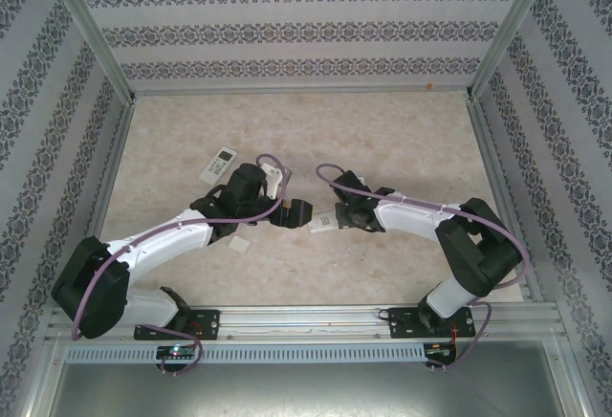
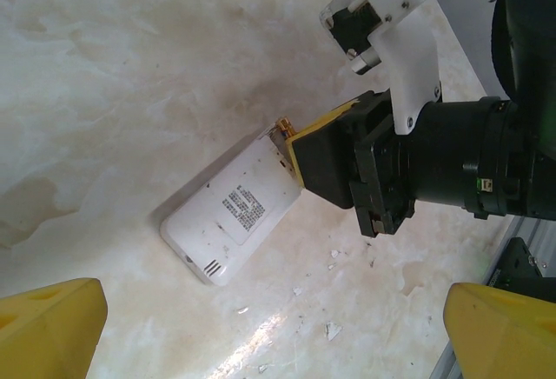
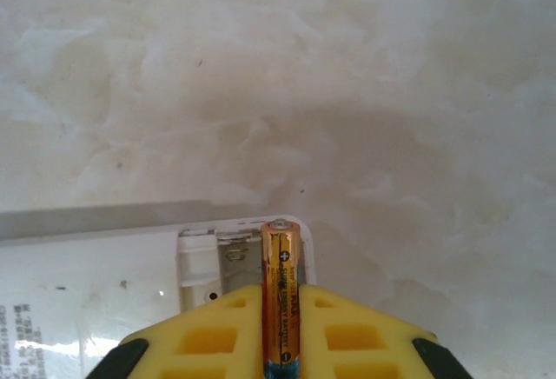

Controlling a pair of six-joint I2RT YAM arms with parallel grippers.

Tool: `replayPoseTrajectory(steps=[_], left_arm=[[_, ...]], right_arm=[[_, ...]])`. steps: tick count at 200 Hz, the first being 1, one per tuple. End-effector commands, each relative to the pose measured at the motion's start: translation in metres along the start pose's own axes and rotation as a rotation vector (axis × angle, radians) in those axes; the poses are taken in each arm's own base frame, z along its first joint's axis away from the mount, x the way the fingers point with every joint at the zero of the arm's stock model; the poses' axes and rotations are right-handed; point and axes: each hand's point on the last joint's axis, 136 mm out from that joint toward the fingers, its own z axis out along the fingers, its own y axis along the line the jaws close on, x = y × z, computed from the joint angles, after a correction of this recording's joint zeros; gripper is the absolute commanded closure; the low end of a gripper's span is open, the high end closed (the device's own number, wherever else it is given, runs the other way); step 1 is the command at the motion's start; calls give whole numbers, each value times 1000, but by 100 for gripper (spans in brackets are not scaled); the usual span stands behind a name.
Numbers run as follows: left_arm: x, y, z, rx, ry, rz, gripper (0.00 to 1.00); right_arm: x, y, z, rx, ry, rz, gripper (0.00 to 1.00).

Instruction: Load the batteries into the remote control

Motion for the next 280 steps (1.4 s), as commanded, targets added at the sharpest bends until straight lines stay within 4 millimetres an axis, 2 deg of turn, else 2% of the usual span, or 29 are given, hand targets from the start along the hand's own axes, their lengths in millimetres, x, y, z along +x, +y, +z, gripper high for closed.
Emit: replayPoseTrajectory(steps=[1, 55, 74, 91, 113, 164, 187, 230, 257, 280], left_arm=[[-4, -7, 2, 20, -27, 21, 0], [20, 2, 22, -16, 112, -1, 0], [31, 11, 29, -51, 153, -23, 0], [41, 19, 35, -93, 204, -41, 3], [50, 25, 44, -121, 254, -69, 13], [54, 25, 62, -129, 302, -84, 23], [58, 32, 67, -153, 321, -91, 26], [61, 32, 73, -150, 330, -99, 31], [60, 30, 75, -144, 330, -94, 32], [59, 30, 76, -147, 325, -97, 32]], right_arm=[[-2, -4, -5, 57, -13, -56, 81], [-7, -2, -12, 63, -22, -81, 78], [-7, 1, -13, 51, -19, -80, 79], [-8, 0, -14, 55, -22, -80, 79], [-12, -1, -12, 60, -27, -78, 79], [-19, 6, -9, 39, -22, -72, 81], [-19, 3, -6, 49, -18, -69, 82], [-11, -5, -2, 85, 4, -90, 84], [-11, -3, -7, 65, -2, -81, 85], [-18, 2, -19, 31, -25, -65, 85]])
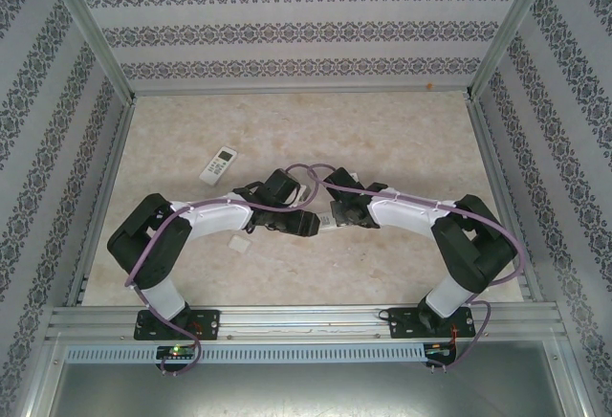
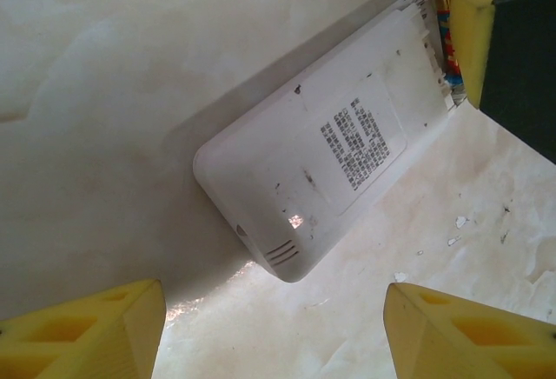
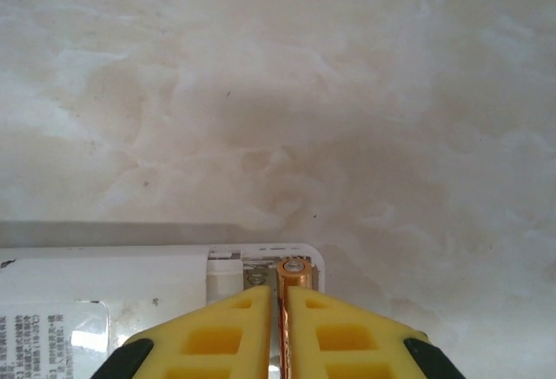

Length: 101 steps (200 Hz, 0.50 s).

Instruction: Load the batteries into the remote control

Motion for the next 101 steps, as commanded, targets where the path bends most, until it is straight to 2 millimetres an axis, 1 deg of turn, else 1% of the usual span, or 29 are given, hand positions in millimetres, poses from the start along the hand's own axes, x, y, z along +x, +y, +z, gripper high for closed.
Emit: replayPoseTrajectory(steps=[1, 22, 38, 57, 82, 101], left_arm=[[-4, -7, 1, 1, 0, 4, 32], [-5, -8, 3, 1, -3, -2, 34], [-6, -7, 5, 2, -3, -12, 36], [-8, -7, 9, -1, -3, -29, 39], [-10, -4, 13, -15, -3, -47, 41], [-10, -2, 16, -21, -2, -50, 43]], right_arm=[[-6, -5, -14, -7, -20, 9, 85], [-15, -9, -25, -1, -68, 27, 83], [-17, -17, -26, 36, -83, 34, 82], [-13, -21, -16, 49, -52, 42, 81], [-6, -17, -4, 38, -10, 43, 82], [-4, -15, 1, 33, 1, 44, 83]])
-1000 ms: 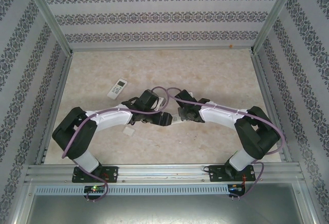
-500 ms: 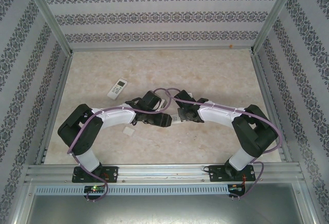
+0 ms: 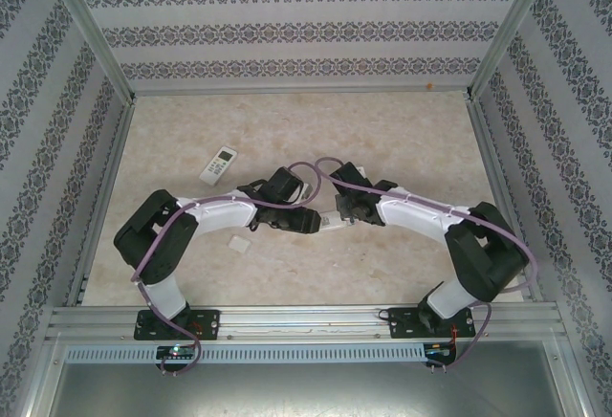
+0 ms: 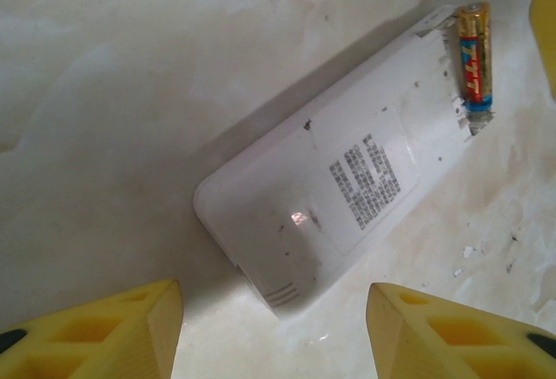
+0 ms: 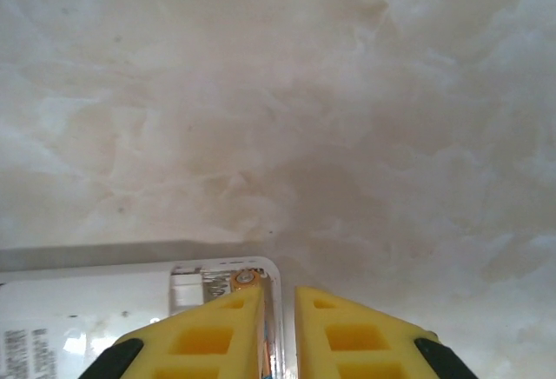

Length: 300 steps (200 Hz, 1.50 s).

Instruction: Load the batteries into the remote control

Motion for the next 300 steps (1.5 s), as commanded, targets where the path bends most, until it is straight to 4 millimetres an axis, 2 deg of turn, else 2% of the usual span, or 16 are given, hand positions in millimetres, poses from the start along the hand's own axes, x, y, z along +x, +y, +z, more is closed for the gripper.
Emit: replayPoseTrajectory(steps=[1, 52, 87, 127, 160, 214, 300], left_arm=[[-6, -6, 3, -4, -14, -7, 43], [-4, -3, 11, -10, 0, -30, 47], [-3, -2, 11, -10, 2, -32, 48], [-3, -2, 11, -14, 0, -37, 49], [-5, -3, 11, -11, -3, -40, 49], [-6, -3, 10, -16, -3, -41, 49], [-6, -4, 12, -9, 2, -39, 49]], right_arm=[[6, -1, 8, 9, 29, 8, 83], [15, 2, 17, 3, 67, -1, 90], [26, -1, 22, 14, 103, -1, 89], [9, -4, -2, 10, 42, 16, 85], [-1, 7, -16, -65, 6, 28, 81], [9, 12, 4, -60, 68, 12, 80], [11, 15, 14, -56, 91, 1, 82]])
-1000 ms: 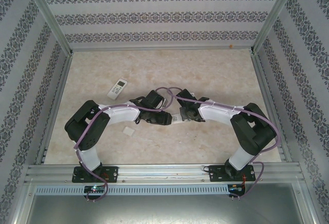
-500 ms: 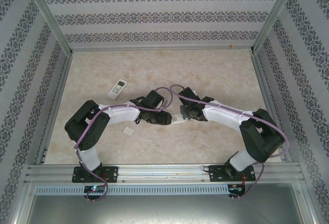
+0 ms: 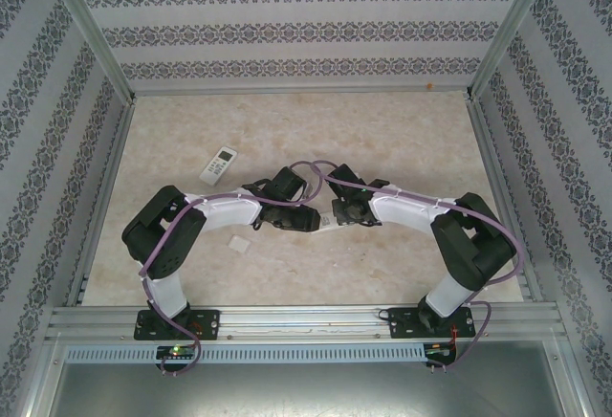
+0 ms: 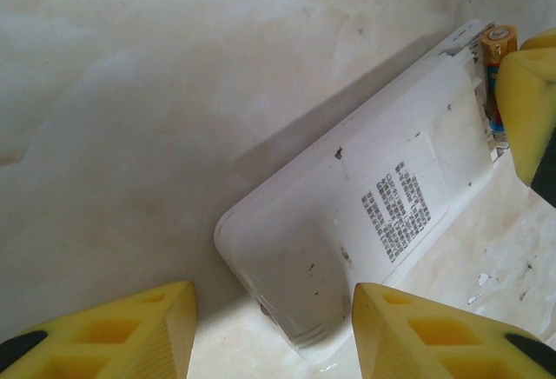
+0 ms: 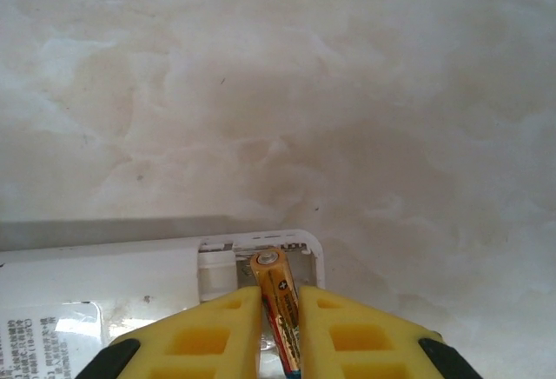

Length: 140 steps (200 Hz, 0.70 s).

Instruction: Load the batteries into the remote control

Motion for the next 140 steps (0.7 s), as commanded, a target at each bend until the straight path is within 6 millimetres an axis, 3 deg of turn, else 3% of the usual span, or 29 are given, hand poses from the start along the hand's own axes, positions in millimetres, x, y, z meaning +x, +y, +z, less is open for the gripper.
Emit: replayPoseTrajectory(steps=[1, 56, 90, 140], left_arm=[[-2, -8, 4, 10, -2, 12, 49], [2, -8, 8, 25, 12, -1, 50], [1, -20, 12, 104, 6, -36, 53], [1, -14, 10, 67, 2, -29, 53]], right_arm=[[-2, 2, 4, -1, 9, 2, 82], [10, -5, 5, 33, 41, -24, 90], [39, -13, 13, 58, 145, -21, 91], [79, -24, 24, 137, 317, -47, 90]])
